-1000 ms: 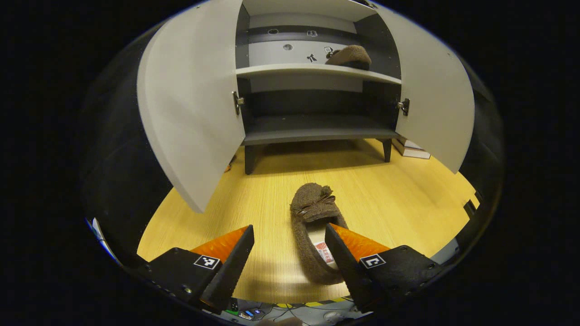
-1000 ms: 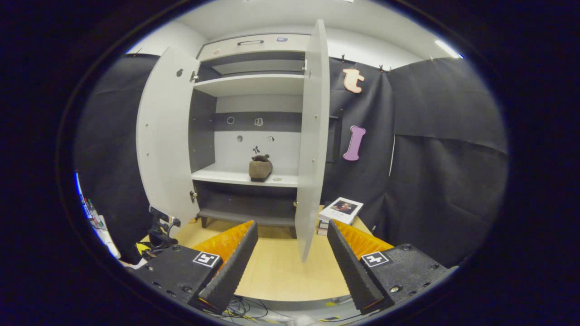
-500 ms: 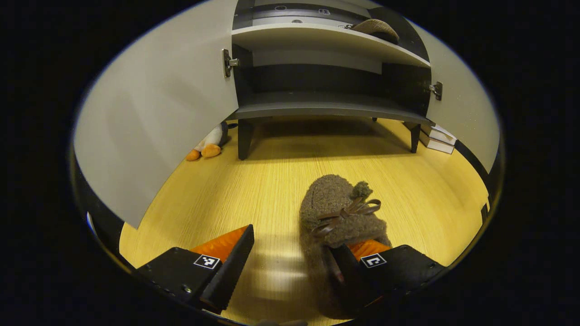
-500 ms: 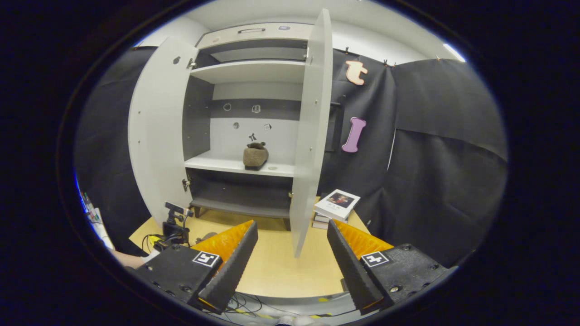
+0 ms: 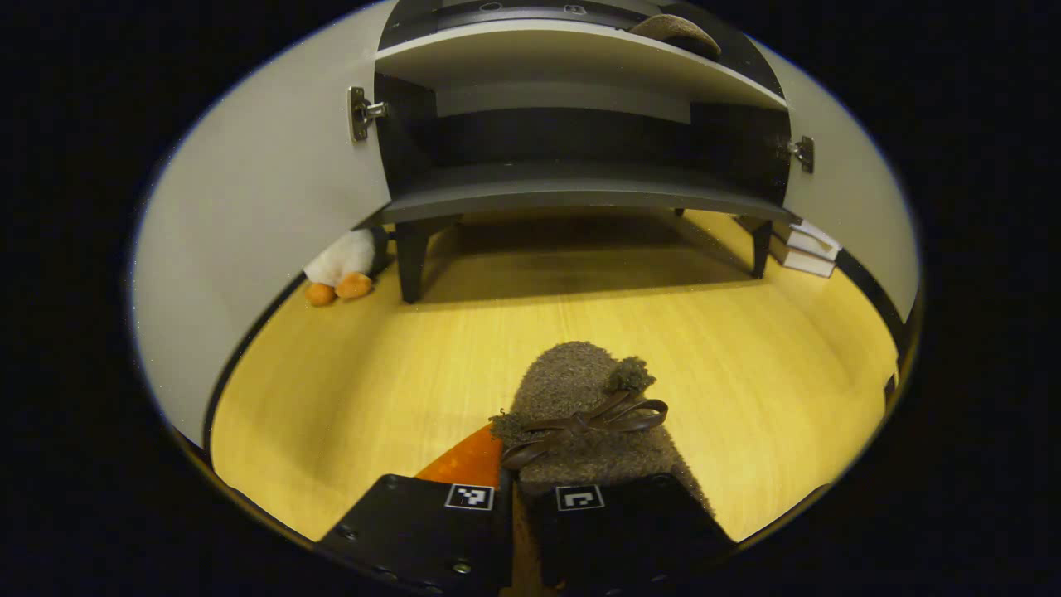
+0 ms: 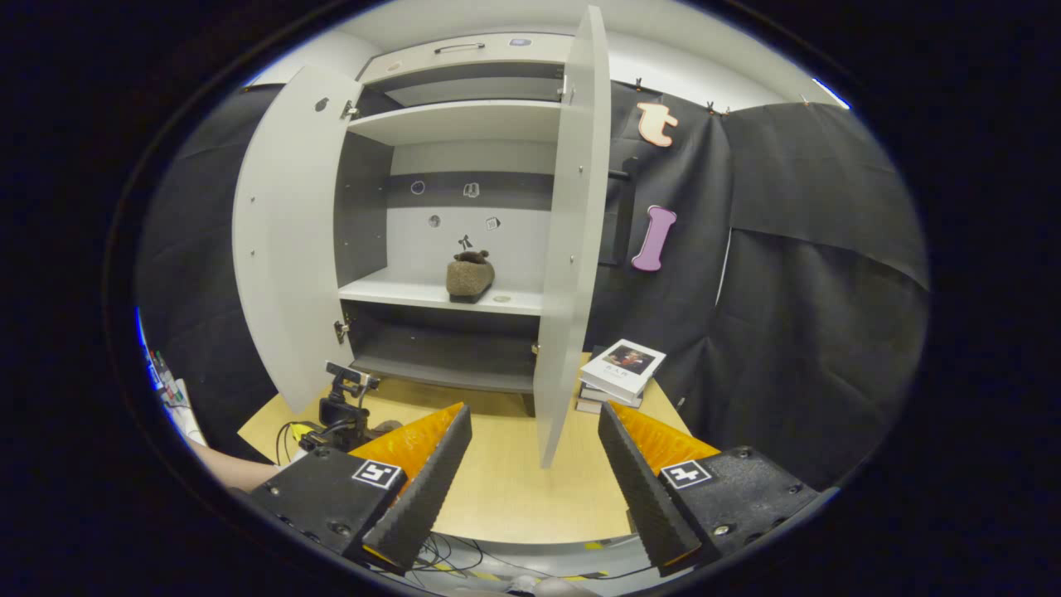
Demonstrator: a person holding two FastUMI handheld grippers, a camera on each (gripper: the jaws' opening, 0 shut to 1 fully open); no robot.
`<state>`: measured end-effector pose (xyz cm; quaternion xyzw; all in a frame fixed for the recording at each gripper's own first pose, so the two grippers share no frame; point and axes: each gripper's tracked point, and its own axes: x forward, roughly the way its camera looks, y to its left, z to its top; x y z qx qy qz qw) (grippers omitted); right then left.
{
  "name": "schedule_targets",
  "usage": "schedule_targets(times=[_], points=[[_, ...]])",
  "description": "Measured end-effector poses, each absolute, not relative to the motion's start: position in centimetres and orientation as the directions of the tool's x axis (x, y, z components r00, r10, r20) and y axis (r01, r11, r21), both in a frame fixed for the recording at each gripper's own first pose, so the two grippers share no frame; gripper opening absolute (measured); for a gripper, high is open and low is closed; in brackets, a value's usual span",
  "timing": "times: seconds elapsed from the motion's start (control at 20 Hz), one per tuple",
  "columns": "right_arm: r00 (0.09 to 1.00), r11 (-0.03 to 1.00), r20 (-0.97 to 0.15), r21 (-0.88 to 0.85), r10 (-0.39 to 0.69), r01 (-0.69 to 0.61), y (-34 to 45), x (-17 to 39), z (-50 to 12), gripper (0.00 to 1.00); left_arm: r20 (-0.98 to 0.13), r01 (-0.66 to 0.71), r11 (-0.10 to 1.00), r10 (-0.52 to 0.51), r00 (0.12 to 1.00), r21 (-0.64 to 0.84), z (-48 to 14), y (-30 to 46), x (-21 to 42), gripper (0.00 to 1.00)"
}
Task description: Grab one shoe with the right hand and put it into the shoe cabinet, grab the other shoe with the left hand and put it into the shoe cabinet; then close the right door with the right hand and the left door with the left hand.
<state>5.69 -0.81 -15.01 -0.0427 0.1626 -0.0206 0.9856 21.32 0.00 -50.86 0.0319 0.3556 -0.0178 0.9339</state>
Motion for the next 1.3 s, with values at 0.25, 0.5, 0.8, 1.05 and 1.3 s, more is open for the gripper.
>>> schedule_targets(times=[0.25,0.5,0.8,1.05,1.3], points=[[0.956,0.995,-0.288,-0.098,-0.045,0.018,-0.8,5.6,-14.0,0.99,-0.643,0.067,0.995,-0.008,0.766,0.067,-48.3,0.2,21.2,0.02],[0.964,0.997,-0.266,-0.083,-0.021,-0.001,0.0,5.6,-13.3,0.99,-0.576,0.061,0.995,-0.003,0.818,0.082,-41.5,0.3,21.7,0.02],[0.968,0.997,-0.253,-0.076,-0.006,-0.014,0.4,5.3,-13.2,0.99,-0.469,0.065,0.994,-0.017,0.883,0.087,-30.0,-0.8,24.5,0.01],[0.968,0.998,-0.250,-0.053,0.004,-0.018,0.3,5.6,-13.3,0.99,-0.362,0.055,0.998,-0.041,0.931,0.027,-19.5,-2.5,30.3,0.03],[0.968,0.999,-0.251,-0.024,0.014,-0.021,0.0,6.1,-13.5,0.99,-0.285,0.041,0.999,-0.030,0.958,0.032,-11.9,-3.9,38.0,0.03]])
